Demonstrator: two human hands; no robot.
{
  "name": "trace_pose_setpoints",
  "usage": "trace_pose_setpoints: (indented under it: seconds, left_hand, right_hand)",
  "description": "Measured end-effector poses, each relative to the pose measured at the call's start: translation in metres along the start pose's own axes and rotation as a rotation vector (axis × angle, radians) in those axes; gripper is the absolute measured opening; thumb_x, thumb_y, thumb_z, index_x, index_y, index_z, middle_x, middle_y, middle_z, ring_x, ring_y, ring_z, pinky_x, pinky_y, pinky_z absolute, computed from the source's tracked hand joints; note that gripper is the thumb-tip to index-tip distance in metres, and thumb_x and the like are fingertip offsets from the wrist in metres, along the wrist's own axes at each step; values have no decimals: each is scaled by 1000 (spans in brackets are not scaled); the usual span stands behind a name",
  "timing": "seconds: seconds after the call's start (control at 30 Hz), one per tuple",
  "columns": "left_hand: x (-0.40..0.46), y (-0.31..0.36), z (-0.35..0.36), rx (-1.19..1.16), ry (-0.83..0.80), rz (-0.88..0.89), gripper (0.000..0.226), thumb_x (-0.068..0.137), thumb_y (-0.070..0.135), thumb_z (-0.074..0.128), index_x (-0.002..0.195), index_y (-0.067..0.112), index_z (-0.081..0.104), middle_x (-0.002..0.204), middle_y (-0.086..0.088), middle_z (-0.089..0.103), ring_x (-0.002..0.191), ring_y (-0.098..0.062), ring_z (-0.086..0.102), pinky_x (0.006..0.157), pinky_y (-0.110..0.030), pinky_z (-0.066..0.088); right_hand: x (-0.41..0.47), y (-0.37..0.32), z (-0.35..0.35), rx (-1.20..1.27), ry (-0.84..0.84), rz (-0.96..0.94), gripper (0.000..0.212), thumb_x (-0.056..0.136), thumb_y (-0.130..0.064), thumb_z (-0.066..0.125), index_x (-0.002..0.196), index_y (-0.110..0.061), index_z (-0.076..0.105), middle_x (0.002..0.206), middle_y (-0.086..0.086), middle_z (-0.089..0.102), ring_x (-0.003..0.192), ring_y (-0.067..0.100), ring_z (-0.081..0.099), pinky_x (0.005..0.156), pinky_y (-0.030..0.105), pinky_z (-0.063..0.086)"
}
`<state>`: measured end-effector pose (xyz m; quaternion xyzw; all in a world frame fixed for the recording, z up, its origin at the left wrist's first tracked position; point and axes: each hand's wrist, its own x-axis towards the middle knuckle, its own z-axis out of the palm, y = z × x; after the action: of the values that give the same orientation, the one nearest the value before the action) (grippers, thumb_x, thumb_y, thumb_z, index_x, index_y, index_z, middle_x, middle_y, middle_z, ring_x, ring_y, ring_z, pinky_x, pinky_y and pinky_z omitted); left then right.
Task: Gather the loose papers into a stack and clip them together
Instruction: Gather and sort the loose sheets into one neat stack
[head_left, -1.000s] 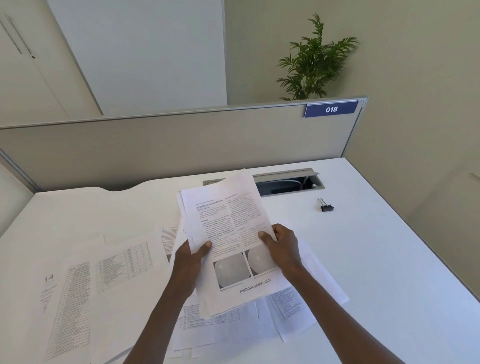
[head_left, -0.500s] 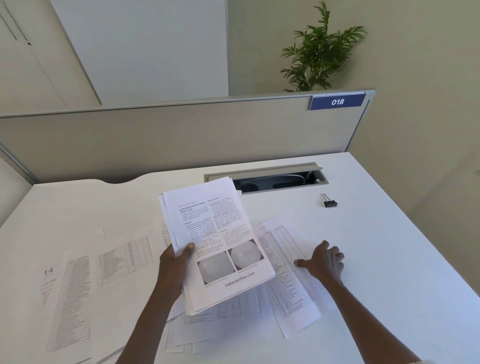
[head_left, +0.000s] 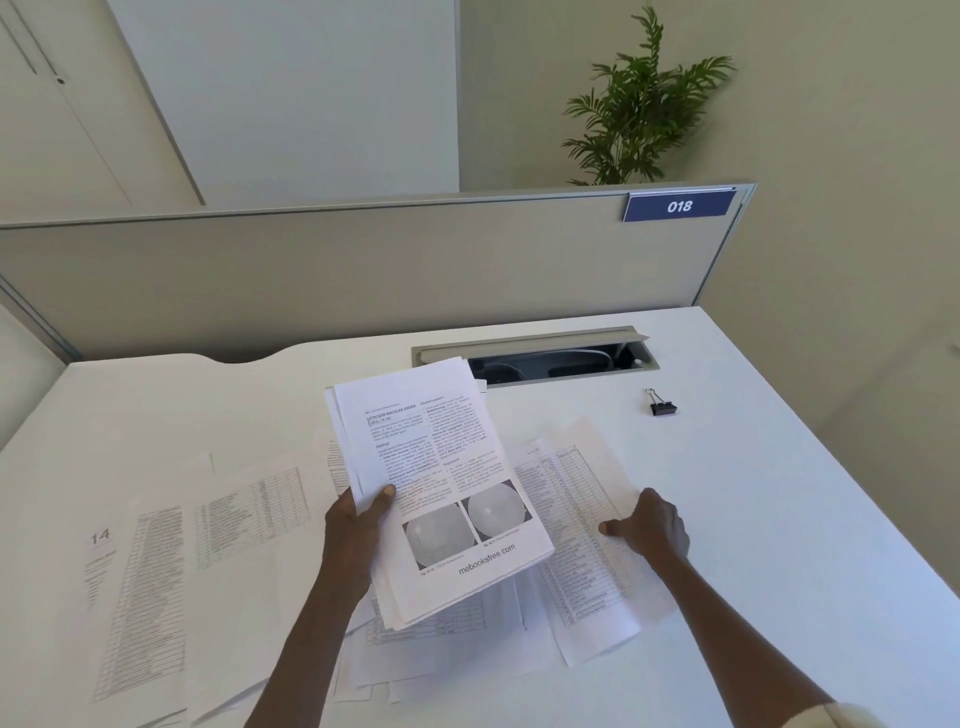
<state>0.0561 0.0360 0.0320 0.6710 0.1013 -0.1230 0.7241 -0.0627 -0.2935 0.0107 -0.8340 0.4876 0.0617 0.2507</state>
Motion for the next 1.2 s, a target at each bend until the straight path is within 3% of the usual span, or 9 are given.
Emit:
trace_pose_setpoints:
  seconds: [0.1,0.27,0.57,0.73,0.93,1.0,1.07,1.13,1.2]
  left_hand:
    - [1,4,-9,78,27,41,13,91,15,68,102,20,69,97,5,73,87,-21,68,77,-33,53]
    - [3,10,-10,274,103,112,10,93,20,64,104,19,62,97,-2,69,88,-29,65,80,-40,52]
    - [-16,18,11,335,183,152,4,93,17,64,93,15,61,90,-9,66,83,-35,64,73,-36,50]
    - [-33,27,27,228,126,88,10,93,16,64,103,16,64,90,-1,68,81,-25,65,69,-31,51]
    - [-65,47,43,119,17,62,9,93,14,65,95,21,70,80,11,75,72,-7,72,57,-18,53]
    - [-75,53,49,113,-35,38,9,92,14,65,93,18,73,81,5,77,79,-14,74,61,-23,55]
    - [-86,58,55,70,-74,0,10,90,9,65,93,12,74,80,-3,77,75,-21,74,58,-28,57]
    - [-96,62,61,15,-108,-19,12,90,4,63,96,8,73,78,-7,76,64,-17,73,50,-25,56]
    - [-102,65,64,-17,-146,-28,14,92,3,60,98,8,72,79,-7,76,62,-15,73,49,-24,55]
  right_hand:
    - [-9,-4,-8,90,113,-32,42,77,-31,78,110,-11,62,115,14,67,106,34,62,85,39,50]
    - [-24,-20,-37,177,273,-165,11,84,-22,68,91,-13,67,94,15,71,88,37,62,70,33,42]
    - [-70,-57,-106,335,474,-463,12,87,-24,65,83,-13,67,79,9,71,74,36,61,65,34,48]
    - [-85,-70,-125,622,287,-472,16,85,-21,71,79,-7,67,71,0,67,67,24,60,62,29,43]
    - [-78,-74,-105,855,-62,-295,16,83,-23,73,78,-8,71,78,3,75,75,24,69,67,31,53]
    - [-77,-73,-92,841,-95,-274,23,85,-25,71,71,-7,67,73,2,72,72,24,66,67,33,53]
    - [-80,-70,-82,809,-90,-277,32,87,-24,69,62,-9,56,63,-2,63,62,18,57,56,27,45]
    - [-80,-65,-75,782,-87,-300,27,87,-25,68,69,-8,57,66,-4,61,62,14,55,52,24,38]
    - [-79,-61,-72,763,-104,-328,18,86,-25,70,88,-9,63,78,-5,66,70,11,61,56,22,42]
